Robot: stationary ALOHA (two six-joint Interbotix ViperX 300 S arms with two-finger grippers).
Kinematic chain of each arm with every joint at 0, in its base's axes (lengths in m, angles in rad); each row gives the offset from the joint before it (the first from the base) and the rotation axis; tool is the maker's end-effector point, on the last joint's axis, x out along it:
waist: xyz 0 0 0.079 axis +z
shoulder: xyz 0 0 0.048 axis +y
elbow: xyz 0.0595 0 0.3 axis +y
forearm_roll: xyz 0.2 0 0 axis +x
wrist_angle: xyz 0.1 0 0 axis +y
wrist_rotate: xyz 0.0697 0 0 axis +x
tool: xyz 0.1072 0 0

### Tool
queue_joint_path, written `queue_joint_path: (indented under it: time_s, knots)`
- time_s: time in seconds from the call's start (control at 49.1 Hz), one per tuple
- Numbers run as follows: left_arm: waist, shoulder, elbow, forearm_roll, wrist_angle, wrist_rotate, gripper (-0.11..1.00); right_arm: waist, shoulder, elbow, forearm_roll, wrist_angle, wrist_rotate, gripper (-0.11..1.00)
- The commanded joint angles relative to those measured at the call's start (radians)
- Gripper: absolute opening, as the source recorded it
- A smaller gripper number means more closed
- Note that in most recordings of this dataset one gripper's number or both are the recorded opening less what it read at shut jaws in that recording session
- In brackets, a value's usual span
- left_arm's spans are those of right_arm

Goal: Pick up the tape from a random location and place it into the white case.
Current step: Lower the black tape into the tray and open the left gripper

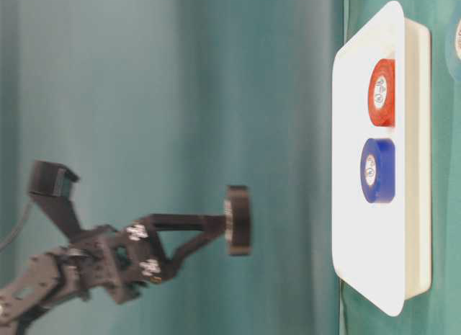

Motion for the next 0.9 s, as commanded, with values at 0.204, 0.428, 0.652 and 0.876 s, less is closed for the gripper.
queue_joint_path:
  time_s: [0.204,0.428,0.652,0.876]
  knots:
    - [0.029,0.041,0.147,-0.002,-0.186,0.002,0.18,-0.002,-0.002,-0.006,-0.003,-0.009,0.002,0.9]
    - [0.048,0.081,0.238,-0.003,-0.313,0.0,0.18,0.0,0.0,-0.005,-0.003,-0.014,0.003,0.9]
    - [0.055,0.112,0.278,-0.005,-0.359,0.0,0.18,-0.002,0.0,-0.005,-0.003,-0.015,0.003,0.9]
    - [0.055,0.114,0.273,-0.006,-0.374,0.0,0.18,0.0,0.0,-0.005,-0.003,-0.015,0.005,0.9]
